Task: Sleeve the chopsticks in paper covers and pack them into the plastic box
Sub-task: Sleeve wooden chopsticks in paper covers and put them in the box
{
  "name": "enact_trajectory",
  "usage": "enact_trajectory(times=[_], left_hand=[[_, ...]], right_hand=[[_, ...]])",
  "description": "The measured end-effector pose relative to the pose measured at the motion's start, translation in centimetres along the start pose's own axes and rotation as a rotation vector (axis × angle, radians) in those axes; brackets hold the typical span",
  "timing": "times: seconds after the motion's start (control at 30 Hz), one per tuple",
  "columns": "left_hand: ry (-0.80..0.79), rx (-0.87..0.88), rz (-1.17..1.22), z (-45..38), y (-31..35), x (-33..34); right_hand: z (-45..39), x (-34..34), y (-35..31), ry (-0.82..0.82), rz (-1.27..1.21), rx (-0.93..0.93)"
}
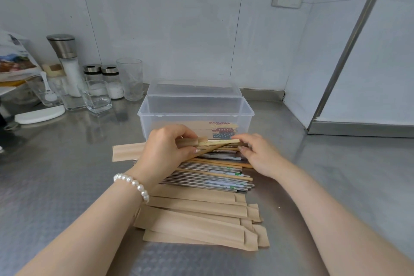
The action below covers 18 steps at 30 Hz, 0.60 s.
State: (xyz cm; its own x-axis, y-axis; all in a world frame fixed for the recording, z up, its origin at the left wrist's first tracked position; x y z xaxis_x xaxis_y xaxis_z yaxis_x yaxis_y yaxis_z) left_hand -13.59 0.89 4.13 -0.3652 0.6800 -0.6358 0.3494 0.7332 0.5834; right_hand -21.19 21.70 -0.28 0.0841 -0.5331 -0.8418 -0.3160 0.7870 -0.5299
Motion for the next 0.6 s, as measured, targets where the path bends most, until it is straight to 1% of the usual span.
enact_trajectory(times=[0.13, 0.2, 0.3, 0.33, 0.43, 0.47, 0.6], left_hand=[[0.015, -0.018, 0.006, -0.1, -0.2, -0.2], [0.019, -0.016, -0.002, -0.1, -0.2, -0.2], [0.01, -0.015, -0.006, -0.1, -0.1, -0.2], [0.009, -0.015, -0.005, 0.0, -0.1, -0.2], [0.017, -0.018, 0.003, -0.1, -0.1, -0.3], [0.02, -0.021, 0.004, -0.1, -0.2, -0.3], [0.02, -0.03, 0.0, -0.1, -0.3, -0.3]], right_hand=[[0.3, -1.5, -0.1, 0.173, -0.069, 0.026], [0.3, -1.5, 0.1, 0.155, -0.019, 0.03], [0.2, -0.4, 0.3, 0.045, 0.049, 0.044], [0.2, -0.4, 0.3, 0.051, 0.051, 0.051], [0.3, -1.5, -0.1, 0.179, -0.007, 0.045], [0.4, -1.7, -0.2, 0.196, -0.013, 0.043], [0.2, -0.8, 0.0, 0.099, 0.047, 0.052]])
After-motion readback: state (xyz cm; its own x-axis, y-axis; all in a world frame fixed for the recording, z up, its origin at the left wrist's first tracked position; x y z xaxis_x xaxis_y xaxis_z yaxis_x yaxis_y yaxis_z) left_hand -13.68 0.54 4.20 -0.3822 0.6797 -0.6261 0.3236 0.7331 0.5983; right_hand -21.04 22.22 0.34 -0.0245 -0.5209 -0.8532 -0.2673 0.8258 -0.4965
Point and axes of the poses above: each hand's wrist, its own z-axis away from the middle knuckle, its own x-axis out of the palm, y = z × x, the point moved 4 cm from there along -z, towards the middle knuckle, and after that the axes turned 5 degrees about x, right-handed, at the moved point
